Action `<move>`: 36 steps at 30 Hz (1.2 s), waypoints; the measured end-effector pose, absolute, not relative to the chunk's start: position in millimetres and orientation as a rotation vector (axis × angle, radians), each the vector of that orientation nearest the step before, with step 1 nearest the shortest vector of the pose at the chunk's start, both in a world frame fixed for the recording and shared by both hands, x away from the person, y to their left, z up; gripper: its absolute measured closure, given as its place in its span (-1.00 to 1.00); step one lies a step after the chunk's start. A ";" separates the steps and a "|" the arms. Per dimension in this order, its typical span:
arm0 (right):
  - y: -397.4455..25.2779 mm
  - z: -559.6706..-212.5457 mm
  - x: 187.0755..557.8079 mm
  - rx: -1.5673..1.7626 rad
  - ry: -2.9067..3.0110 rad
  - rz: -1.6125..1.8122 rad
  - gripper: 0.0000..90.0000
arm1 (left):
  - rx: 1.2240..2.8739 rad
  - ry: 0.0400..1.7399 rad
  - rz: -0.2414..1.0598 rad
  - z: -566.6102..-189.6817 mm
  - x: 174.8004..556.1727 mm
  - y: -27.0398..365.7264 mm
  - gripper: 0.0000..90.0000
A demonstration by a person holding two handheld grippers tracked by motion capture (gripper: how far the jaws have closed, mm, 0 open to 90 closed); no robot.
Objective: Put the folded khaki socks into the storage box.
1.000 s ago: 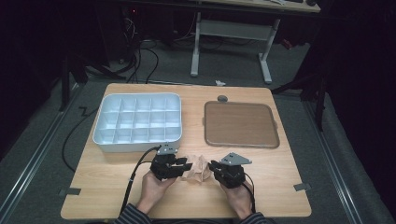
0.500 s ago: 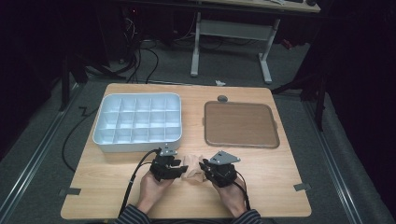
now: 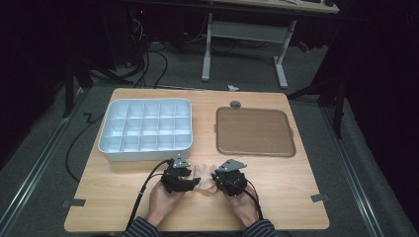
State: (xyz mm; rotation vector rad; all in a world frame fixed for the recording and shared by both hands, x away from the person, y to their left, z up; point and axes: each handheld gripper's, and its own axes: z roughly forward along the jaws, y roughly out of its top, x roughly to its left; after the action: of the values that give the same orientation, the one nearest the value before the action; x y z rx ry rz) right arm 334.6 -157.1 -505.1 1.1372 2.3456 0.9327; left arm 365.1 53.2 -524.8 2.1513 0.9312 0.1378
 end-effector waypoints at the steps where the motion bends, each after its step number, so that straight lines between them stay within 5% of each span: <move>1: -157.5 -506.1 334.6 1.138 2.347 0.931 0.82 | 2.151 0.931 0.138 -524.8 365.1 53.2 0.11; 30: -169.6 -521.3 322.3 1.123 2.268 0.891 0.86 | 2.170 0.941 0.227 -524.6 350.0 41.7 0.06; 36: -170.5 -517.6 326.2 1.178 2.284 0.958 0.54 | 2.163 0.954 0.166 -523.4 355.3 46.0 0.06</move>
State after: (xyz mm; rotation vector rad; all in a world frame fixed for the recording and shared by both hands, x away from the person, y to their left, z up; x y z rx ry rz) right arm 326.2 -170.5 -517.6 1.1783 2.2836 0.9580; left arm 355.3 46.0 -523.4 2.1630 0.9535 0.1664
